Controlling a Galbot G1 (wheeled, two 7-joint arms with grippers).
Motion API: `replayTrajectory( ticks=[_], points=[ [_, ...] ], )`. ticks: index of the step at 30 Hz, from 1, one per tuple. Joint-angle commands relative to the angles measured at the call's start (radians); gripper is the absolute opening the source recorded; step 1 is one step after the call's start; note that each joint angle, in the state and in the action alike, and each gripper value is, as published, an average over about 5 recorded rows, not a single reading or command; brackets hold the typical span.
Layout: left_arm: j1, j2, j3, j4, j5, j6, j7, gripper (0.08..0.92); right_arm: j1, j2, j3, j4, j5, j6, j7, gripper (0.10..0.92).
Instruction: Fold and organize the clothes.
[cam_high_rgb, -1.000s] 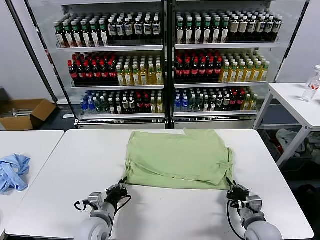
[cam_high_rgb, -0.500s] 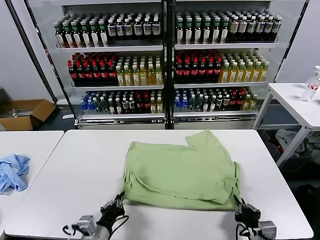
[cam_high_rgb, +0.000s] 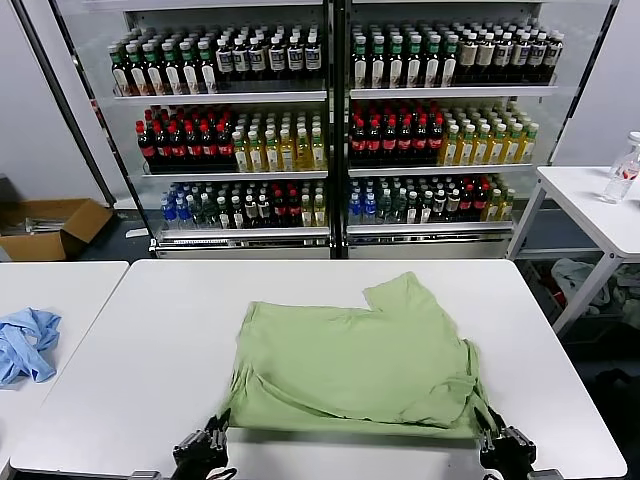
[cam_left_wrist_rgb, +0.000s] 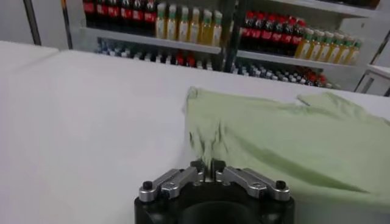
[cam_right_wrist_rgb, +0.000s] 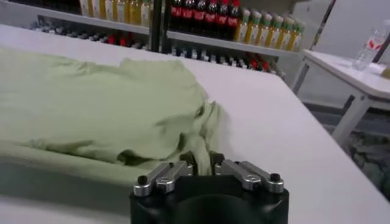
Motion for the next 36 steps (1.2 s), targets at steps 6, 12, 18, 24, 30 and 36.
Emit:
replayTrajectory(
  ticks=[6, 12, 18, 24, 30, 36],
  points=[
    [-0.329, 0.132, 0.016, 0.182, -0.119, 0.002, -0.013, 0.477, 0.35, -0.095, -0.104, -0.14, 0.098, -0.047, 0.029, 0.69],
    [-0.601, 0.155, 0.125, 0.391, -0.156, 0.025, -0.028, 0.65, 0.675, -0.122, -0.311, -0.372, 0.179, -0.092, 0.049, 0.813],
    [-0.805, 0.156, 0.229, 0.545, -0.201, 0.053, -0.048, 0.8, 0.983, -0.093, -0.466, -0.609, 0.244, -0.128, 0.072, 0.822],
    [-0.937, 0.117, 0.317, 0.65, -0.206, 0.073, -0.053, 0.822, 1.134, -0.053, -0.565, -0.808, 0.268, -0.144, 0.066, 0.823],
    [-1.036, 0.07, 0.384, 0.75, -0.202, 0.075, -0.049, 0.823, 1.277, -0.009, -0.634, -0.965, 0.278, -0.15, 0.048, 0.823],
    [-1.067, 0.035, 0.426, 0.804, -0.188, 0.077, -0.042, 0.823, 1.358, 0.039, -0.666, -1.112, 0.282, -0.15, 0.033, 0.822]
  ],
)
